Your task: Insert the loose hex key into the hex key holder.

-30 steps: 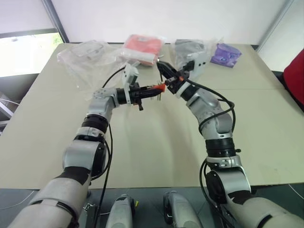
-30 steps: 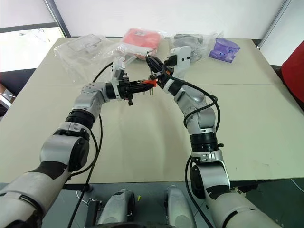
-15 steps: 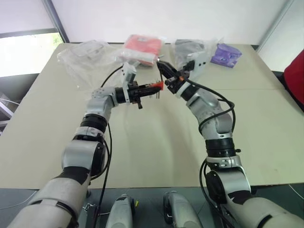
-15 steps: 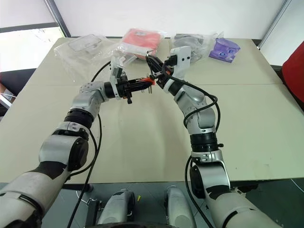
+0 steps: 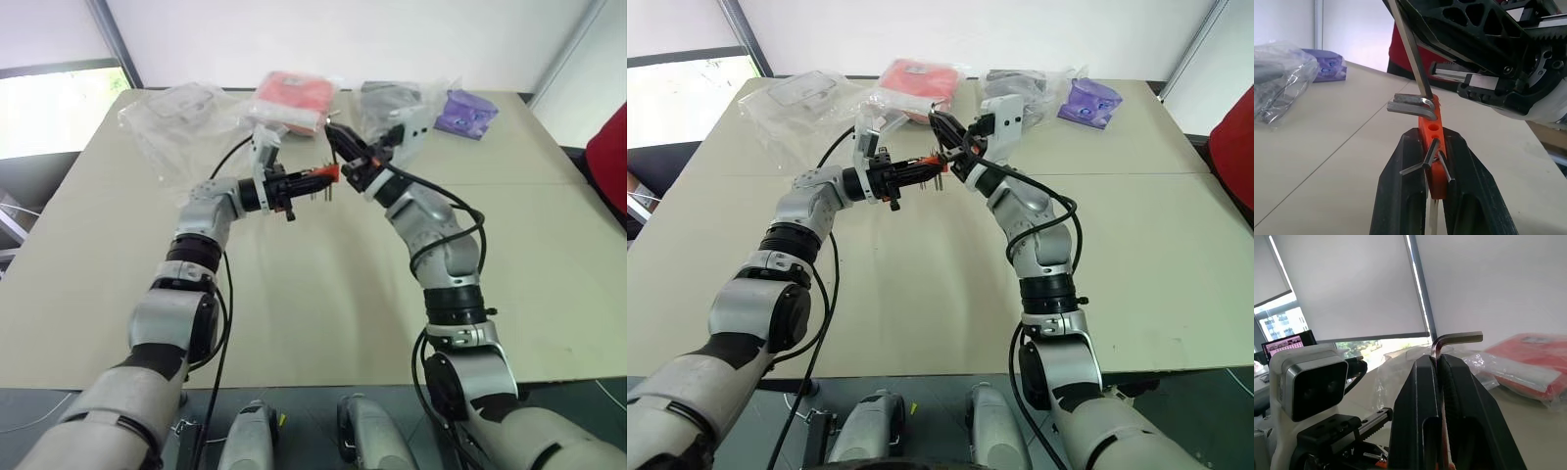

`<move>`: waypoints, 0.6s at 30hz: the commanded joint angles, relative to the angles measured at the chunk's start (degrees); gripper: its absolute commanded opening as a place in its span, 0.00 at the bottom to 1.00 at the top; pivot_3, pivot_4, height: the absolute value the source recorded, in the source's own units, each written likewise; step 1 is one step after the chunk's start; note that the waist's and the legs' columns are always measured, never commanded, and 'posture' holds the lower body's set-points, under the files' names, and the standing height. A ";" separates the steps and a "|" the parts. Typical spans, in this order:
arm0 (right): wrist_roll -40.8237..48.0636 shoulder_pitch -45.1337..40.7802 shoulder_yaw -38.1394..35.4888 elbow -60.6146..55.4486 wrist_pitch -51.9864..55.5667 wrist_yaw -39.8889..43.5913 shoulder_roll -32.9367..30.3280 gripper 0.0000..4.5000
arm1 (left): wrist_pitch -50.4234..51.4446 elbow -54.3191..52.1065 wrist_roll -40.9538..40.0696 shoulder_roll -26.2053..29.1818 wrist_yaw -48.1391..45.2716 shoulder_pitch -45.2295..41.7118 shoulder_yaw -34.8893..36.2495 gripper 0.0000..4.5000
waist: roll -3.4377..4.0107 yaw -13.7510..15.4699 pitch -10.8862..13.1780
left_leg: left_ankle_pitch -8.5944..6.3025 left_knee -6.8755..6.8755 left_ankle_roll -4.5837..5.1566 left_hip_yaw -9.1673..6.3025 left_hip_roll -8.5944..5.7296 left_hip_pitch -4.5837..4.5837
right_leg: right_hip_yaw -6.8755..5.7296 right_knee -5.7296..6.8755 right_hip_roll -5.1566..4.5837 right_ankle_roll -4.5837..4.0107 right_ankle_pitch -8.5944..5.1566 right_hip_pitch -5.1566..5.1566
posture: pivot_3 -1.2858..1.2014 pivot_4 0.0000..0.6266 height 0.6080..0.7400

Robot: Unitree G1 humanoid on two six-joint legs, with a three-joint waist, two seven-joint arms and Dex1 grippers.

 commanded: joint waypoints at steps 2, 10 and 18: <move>0.21 2.00 -0.09 -3.56 0.53 0.45 -1.48 0.01 | -0.32 -2.28 -2.41 0.81 0.47 -2.43 2.62 0.00 | 0.00 0.03 0.00 | 0.00 0.00 0.00 0.00 0.00 0.00 | 0.00 0.00 0.00 0.00 0.00 0.00 | 0.52 0.24 1.00; -0.02 3.60 0.31 -5.44 1.54 0.67 -3.10 0.01 | -0.52 -1.94 -1.82 0.80 0.34 -2.32 2.86 0.00 | 0.00 -0.02 0.00 | 0.00 0.05 0.00 0.00 0.00 0.01 | 0.00 0.04 0.00 0.00 0.00 0.01 | 0.52 0.24 1.00; 0.74 2.82 0.02 -4.75 1.36 1.26 -3.27 0.32 | -1.70 -2.47 -0.38 0.69 -0.42 -1.39 1.75 0.00 | 0.00 0.07 0.00 | 0.00 0.06 0.00 0.00 0.00 0.01 | 0.00 0.04 0.00 0.00 0.00 0.01 | 0.52 0.24 1.00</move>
